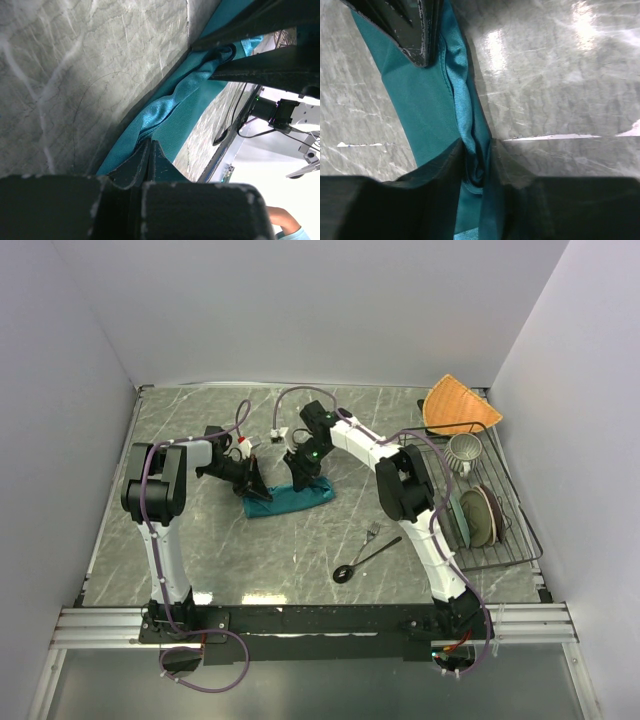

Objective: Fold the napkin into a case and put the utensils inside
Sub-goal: Insert the top corner of the smaller rectangle folded napkin into the folded napkin.

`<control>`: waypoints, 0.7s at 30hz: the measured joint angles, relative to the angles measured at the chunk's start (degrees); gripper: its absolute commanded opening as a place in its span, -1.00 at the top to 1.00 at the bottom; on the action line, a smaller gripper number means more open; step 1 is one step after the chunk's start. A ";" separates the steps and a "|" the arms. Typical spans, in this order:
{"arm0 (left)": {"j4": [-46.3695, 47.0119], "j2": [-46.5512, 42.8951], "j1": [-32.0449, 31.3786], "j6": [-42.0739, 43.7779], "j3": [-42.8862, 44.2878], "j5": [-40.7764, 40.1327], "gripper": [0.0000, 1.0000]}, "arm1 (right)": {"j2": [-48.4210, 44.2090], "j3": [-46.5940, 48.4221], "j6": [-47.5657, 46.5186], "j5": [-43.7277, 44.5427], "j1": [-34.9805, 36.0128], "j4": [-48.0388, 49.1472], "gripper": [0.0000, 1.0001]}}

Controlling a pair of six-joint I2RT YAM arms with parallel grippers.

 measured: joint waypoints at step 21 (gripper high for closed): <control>3.19 -9.86 3.72 2.32 -2.08 0.50 -0.13 | -12.59 -20.61 8.15 4.02 0.57 16.33 1.00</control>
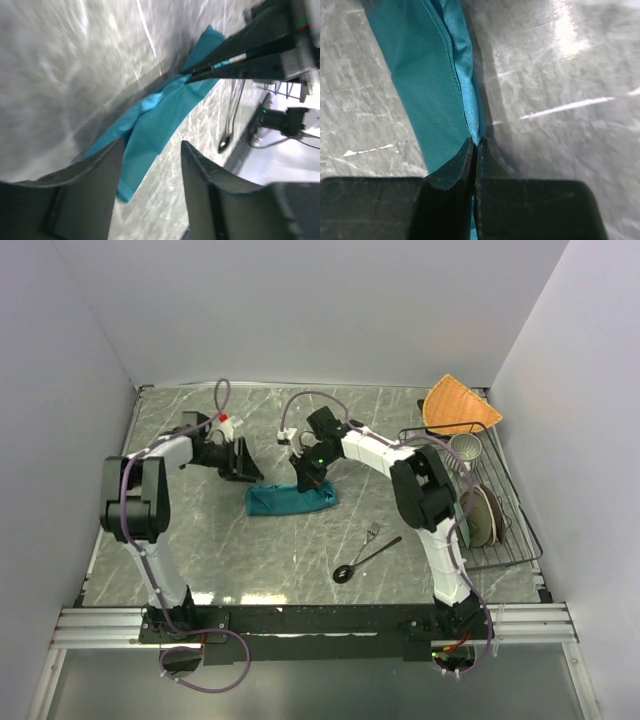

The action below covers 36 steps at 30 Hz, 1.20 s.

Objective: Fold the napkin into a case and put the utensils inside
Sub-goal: Insert the top corner of the smaller rectangle folded napkin into the folded napkin.

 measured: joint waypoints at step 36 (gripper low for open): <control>-2.51 -5.40 12.81 8.11 3.69 -4.55 -0.04 | -12.81 -48.35 -30.95 54.84 17.59 94.03 1.00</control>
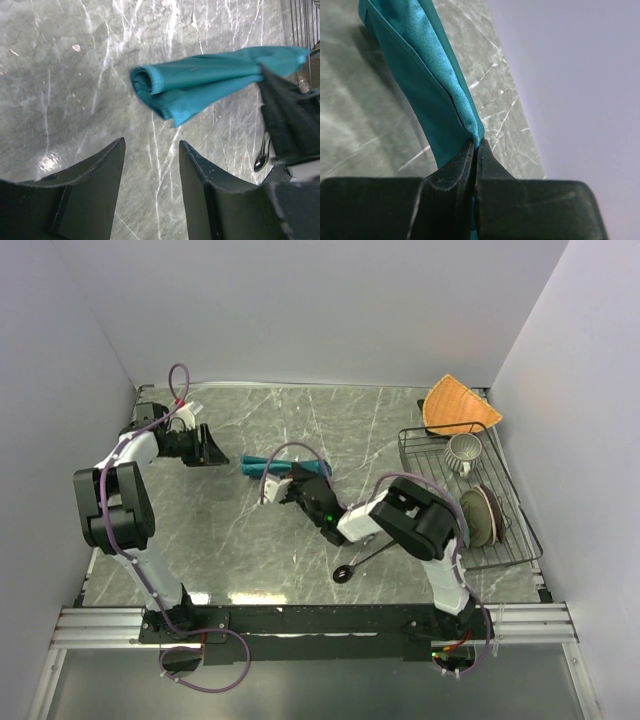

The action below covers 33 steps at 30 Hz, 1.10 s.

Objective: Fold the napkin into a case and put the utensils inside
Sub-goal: Insert the top corner of the smaller rectangle folded napkin into the folded napkin.

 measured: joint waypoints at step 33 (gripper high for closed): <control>-1.88 -4.28 0.74 2.51 -4.92 0.00 0.02 | -2.56 -13.07 -3.96 0.92 8.59 2.93 -0.89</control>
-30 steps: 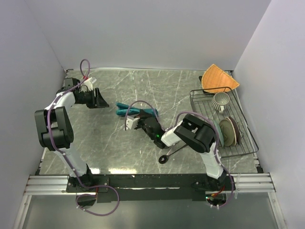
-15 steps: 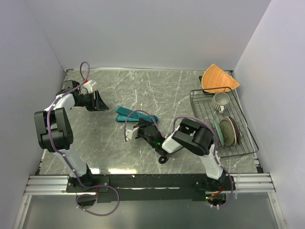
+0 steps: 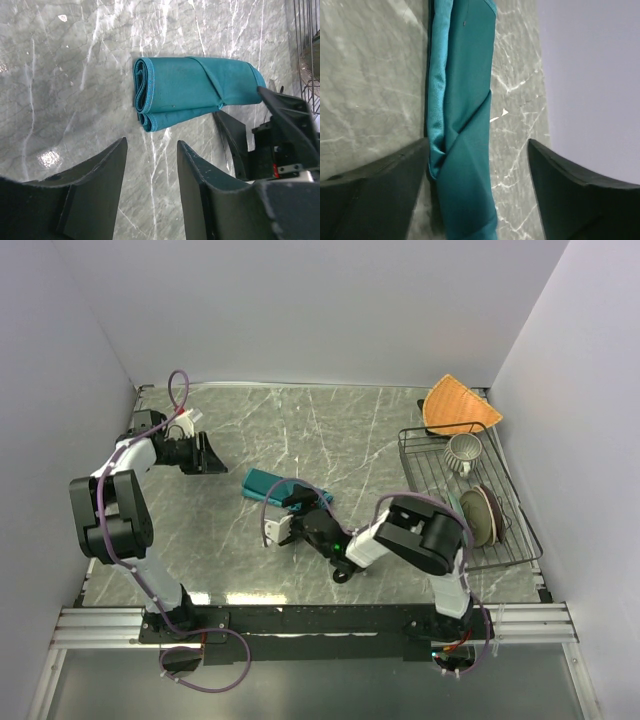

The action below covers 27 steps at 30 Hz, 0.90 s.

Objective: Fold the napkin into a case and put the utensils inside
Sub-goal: Insert the top corner of the smaller rectangle folded napkin into the folded napkin.

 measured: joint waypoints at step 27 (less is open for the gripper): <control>2.64 9.31 -11.08 -4.57 5.35 -11.04 0.17 | -13.25 37.31 47.56 -36.54 -22.05 -79.52 -0.12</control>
